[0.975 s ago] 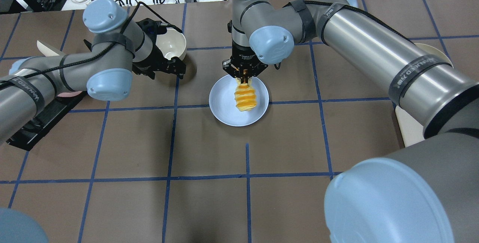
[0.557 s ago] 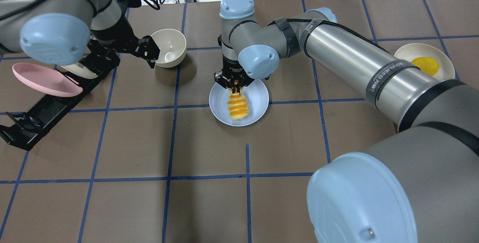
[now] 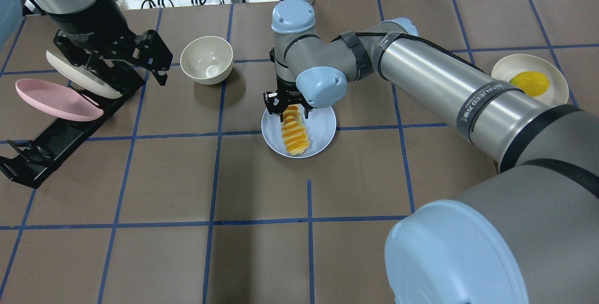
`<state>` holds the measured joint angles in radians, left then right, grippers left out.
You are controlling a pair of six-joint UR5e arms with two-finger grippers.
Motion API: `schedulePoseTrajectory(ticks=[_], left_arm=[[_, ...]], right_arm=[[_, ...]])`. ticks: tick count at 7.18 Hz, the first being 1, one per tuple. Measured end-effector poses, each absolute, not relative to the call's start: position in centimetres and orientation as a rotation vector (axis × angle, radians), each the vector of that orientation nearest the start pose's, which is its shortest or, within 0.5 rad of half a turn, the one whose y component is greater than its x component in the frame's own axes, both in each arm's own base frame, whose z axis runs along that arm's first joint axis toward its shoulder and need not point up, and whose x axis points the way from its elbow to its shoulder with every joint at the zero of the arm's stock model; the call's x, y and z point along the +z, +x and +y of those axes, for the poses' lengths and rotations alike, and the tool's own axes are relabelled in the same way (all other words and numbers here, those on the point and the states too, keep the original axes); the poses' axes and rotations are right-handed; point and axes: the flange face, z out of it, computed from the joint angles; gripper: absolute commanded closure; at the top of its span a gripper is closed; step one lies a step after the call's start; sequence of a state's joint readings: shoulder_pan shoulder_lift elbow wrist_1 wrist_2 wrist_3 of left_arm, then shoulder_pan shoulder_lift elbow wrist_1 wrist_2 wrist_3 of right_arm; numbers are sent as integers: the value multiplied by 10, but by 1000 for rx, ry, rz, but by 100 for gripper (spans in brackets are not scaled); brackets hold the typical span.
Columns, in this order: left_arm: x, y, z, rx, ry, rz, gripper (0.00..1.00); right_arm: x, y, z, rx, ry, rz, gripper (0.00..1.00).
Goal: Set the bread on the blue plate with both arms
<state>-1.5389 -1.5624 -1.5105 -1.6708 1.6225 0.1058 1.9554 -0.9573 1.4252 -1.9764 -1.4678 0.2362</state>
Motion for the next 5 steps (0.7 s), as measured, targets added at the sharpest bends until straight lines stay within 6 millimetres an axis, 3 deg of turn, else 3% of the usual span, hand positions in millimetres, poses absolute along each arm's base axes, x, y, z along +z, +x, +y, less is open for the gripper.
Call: schedulePoseTrajectory(ticks=[2,3,4,5], left_arm=[[512,-113,-479,59,92,3089,0],[515,-113,-474,52,90,3089,0],[516,-112,-472,49,88,3088,0],[516,-112,-471,49,86,3088,0]], right_arm=[[266,373,-581,145,-194,3071,0],[292,352,-584,140,-148,3081,0],[327,314,-589,130,-64,3083,0],[367,264,-591,108,47,3080,0]])
